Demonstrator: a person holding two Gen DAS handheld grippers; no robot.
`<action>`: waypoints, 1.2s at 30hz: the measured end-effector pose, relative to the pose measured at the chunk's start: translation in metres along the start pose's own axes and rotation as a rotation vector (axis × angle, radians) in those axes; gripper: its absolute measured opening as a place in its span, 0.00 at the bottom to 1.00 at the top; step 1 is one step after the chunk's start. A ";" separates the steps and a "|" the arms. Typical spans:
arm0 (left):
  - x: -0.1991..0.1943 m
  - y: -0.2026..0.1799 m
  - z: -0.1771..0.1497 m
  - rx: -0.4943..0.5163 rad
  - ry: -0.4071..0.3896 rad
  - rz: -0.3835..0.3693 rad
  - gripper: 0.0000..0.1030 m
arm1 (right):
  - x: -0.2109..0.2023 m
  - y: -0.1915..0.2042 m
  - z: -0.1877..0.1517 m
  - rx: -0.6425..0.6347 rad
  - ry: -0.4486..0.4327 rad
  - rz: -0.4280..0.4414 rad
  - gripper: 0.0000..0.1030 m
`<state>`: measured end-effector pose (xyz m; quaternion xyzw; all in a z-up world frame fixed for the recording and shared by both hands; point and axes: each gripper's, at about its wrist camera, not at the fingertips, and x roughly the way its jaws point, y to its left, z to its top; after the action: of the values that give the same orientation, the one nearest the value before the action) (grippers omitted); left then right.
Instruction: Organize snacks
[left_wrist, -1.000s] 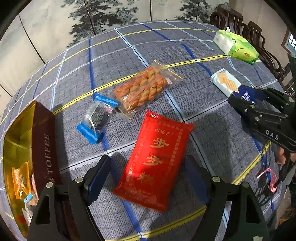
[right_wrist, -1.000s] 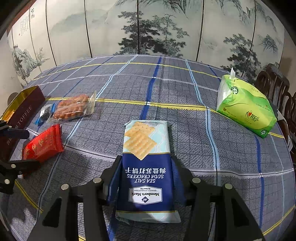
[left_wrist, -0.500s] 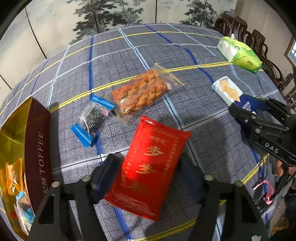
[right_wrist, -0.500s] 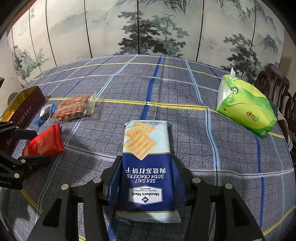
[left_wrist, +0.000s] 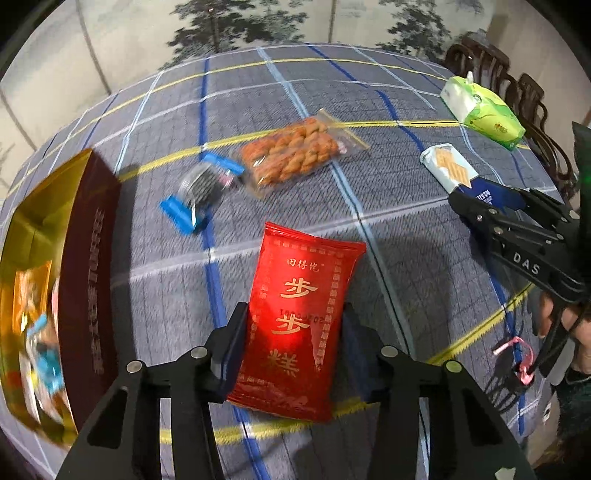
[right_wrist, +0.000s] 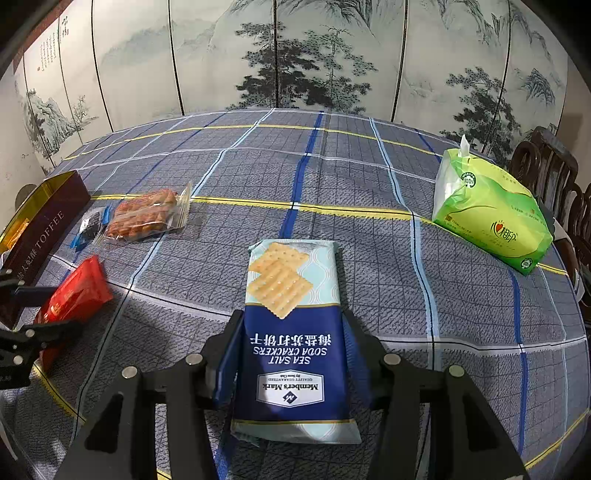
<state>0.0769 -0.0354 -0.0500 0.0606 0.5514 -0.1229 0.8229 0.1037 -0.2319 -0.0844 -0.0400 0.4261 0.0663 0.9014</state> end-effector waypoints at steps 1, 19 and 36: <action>-0.002 -0.001 -0.004 -0.004 0.002 -0.001 0.42 | 0.000 0.000 0.000 0.000 0.000 0.000 0.51; -0.010 -0.011 -0.018 -0.047 0.041 -0.032 0.39 | 0.000 0.000 0.000 -0.001 0.000 -0.001 0.51; -0.061 0.023 -0.001 -0.119 -0.055 0.002 0.39 | 0.000 0.000 0.000 0.000 0.000 -0.001 0.51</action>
<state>0.0601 -0.0052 0.0050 0.0089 0.5347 -0.0907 0.8401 0.1033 -0.2318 -0.0844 -0.0403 0.4259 0.0660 0.9015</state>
